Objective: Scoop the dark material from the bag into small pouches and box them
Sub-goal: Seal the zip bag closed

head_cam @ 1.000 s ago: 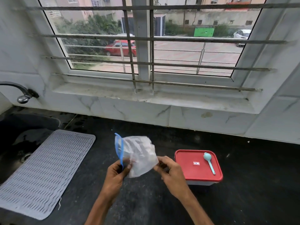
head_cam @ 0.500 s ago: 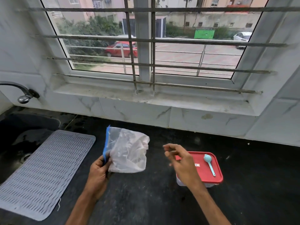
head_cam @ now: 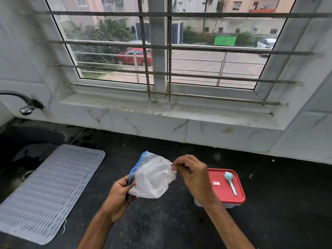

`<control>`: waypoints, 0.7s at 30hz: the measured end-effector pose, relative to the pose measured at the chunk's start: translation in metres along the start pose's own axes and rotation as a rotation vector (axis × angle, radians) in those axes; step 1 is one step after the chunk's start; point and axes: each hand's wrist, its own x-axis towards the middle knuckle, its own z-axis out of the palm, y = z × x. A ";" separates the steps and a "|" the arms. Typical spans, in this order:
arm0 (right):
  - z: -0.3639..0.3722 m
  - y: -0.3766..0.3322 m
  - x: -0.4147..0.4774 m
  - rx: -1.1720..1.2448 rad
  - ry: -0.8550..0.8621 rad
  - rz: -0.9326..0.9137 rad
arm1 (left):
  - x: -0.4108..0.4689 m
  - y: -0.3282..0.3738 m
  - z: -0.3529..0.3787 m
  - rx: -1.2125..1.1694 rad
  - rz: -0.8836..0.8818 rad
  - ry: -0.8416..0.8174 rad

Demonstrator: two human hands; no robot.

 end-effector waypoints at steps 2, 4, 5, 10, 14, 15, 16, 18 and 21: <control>-0.002 0.004 0.002 -0.089 0.043 0.000 | 0.005 0.000 -0.005 0.050 -0.023 0.007; -0.005 0.006 0.006 -0.102 0.127 0.077 | 0.012 -0.002 -0.013 0.093 -0.046 0.017; -0.007 0.006 0.008 -0.058 0.176 0.141 | 0.015 -0.004 -0.015 0.118 -0.061 0.010; 0.005 0.004 0.004 0.033 0.239 0.279 | 0.019 -0.013 -0.007 0.521 0.084 0.062; 0.007 0.005 0.006 -0.071 0.304 0.246 | 0.000 0.013 0.022 0.740 0.650 0.266; 0.007 0.004 0.007 -0.076 0.308 0.240 | -0.008 0.019 0.033 0.756 0.719 0.197; 0.009 0.002 0.008 -0.075 0.309 0.231 | -0.015 0.024 0.043 0.759 0.729 0.103; 0.010 -0.001 0.008 -0.075 0.330 0.219 | -0.023 0.028 0.060 0.774 0.645 -0.078; 0.012 -0.006 0.008 -0.154 0.368 0.205 | -0.026 0.022 0.070 0.828 0.489 -0.244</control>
